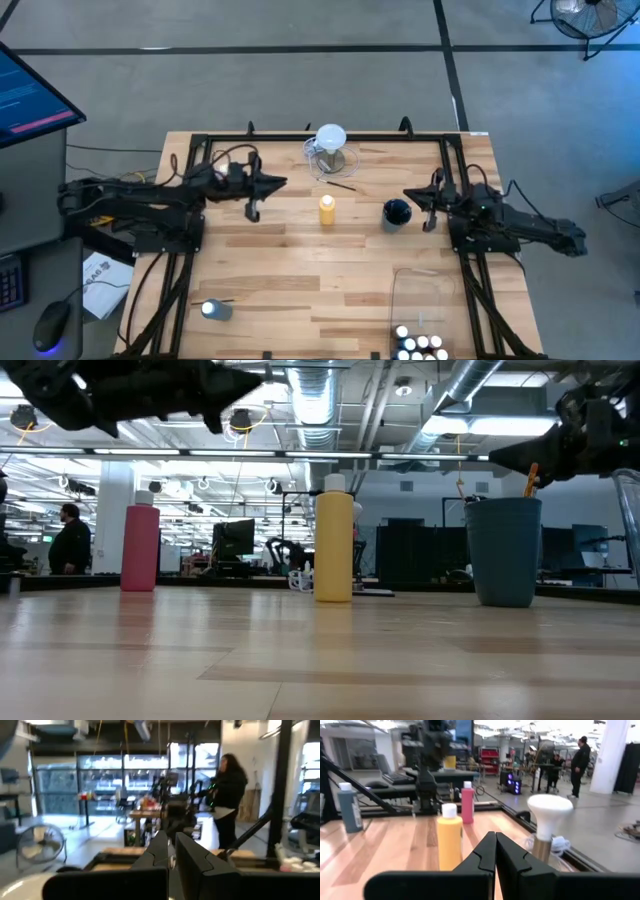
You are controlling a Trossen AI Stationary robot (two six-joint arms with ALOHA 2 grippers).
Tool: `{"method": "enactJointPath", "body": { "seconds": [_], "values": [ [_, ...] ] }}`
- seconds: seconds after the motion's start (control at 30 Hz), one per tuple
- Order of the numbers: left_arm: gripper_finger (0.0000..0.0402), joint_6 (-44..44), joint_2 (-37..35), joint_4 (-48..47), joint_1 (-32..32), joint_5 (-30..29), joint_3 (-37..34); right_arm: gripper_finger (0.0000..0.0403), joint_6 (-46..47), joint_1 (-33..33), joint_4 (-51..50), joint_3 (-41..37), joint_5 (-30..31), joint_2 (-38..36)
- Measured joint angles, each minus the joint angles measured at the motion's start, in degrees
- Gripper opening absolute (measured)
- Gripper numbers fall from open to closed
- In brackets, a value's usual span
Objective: Pick & Place Paint Supplies
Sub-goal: Put the large yellow paint bottle into the bin
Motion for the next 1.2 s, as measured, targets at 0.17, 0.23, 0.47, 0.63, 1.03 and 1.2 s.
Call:
{"method": "enactJointPath", "body": {
  "seconds": [0.17,0.23,0.47,0.63,1.03,1.2],
  "values": [
    [0.0000,-1.0,-7.8,-0.4,-2.0,0.2,-3.7,0.0000,1.2,-1.7,-2.3,0.0,0.0,0.0],
    [0.0000,-2.5,-10.8,-0.5,-2.0,0.9,-4.7,0.0000,1.6,-2.0,-2.3,0.0,0.0,0.0],
    [0.0000,-4.7,-18.2,-5.3,-2.0,1.6,-5.7,0.0000,1.7,-1.8,-2.4,0.0,-0.2,0.0],
    [0.0000,-5.1,-23.1,-10.4,-2.0,1.7,-5.7,0.0000,0.8,-2.0,-2.4,0.0,-0.1,0.0],
    [0.0000,-6.0,-32.6,-21.1,-2.0,1.7,-5.7,0.0000,-0.9,-1.9,-2.3,0.0,1.2,0.0],
    [0.0000,-6.0,-35.8,-26.4,-2.0,1.7,-5.7,0.0000,-0.9,-1.9,-2.3,0.0,1.2,0.0]
  ]
}}
